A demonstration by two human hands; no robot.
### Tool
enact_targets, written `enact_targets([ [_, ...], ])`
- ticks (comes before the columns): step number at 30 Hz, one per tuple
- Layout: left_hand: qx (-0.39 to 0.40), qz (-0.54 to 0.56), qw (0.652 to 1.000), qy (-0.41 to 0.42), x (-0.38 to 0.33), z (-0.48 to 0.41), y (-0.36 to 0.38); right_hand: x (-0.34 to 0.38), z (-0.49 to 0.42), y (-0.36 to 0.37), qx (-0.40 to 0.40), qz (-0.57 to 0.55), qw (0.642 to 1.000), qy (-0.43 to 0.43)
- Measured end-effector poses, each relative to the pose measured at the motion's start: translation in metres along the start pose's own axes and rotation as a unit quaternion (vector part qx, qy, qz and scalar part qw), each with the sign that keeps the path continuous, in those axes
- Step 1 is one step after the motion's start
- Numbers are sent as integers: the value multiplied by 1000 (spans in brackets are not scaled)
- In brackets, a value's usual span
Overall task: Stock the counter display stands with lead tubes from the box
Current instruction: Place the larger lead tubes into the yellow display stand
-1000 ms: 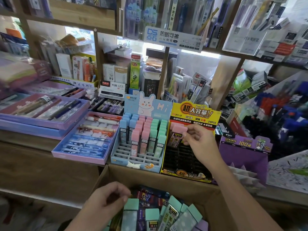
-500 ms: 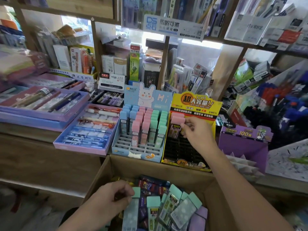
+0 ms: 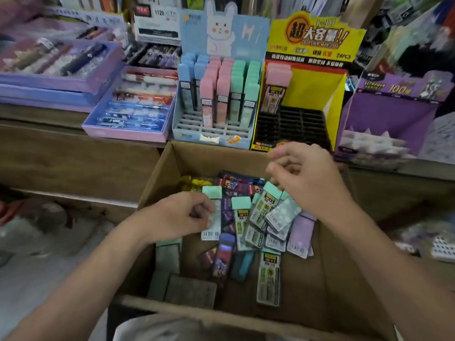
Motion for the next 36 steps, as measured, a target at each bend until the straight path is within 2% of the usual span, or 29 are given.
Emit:
enact_targets([
  [4,68,-101,992,-46,8,18,15,-1,38,37,122,-10,990,64],
  [9,117,-141,980,-77,10,39,29,-5,73,67,270,-10,957,104],
  [14,115,-219,966,-75,7,41,42,-19,104,79,394,30,907,147],
  [17,113,-253,958,-69,7,38,50,-25,116,79,427,44,889,160],
  [20,113,-268,954,-68,10,34,57,-28,120,77,419,47,890,175],
  [23,111,-228,965,-62,11,32,53,-31,120,75,408,51,893,186],
  [26,84,-122,988,-40,7,28,43,-33,115,71,378,55,903,197],
  [29,31,-13,999,-18,1,22,32,-36,104,61,311,70,925,205],
  [33,8,117,993,-34,-4,19,20,-43,87,33,189,138,947,220],
  [36,20,216,975,-58,-13,14,15,-52,78,17,149,193,941,233],
])
Point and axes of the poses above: each hand's wrist, its own z-axis away from the middle knuckle, its own y-axis out of the palm, x = y × z, the point moved 6 cm from there along -z, towards the middle knuckle, and after that the axes turned 14 degrees about -y, right-handed, at the moved point
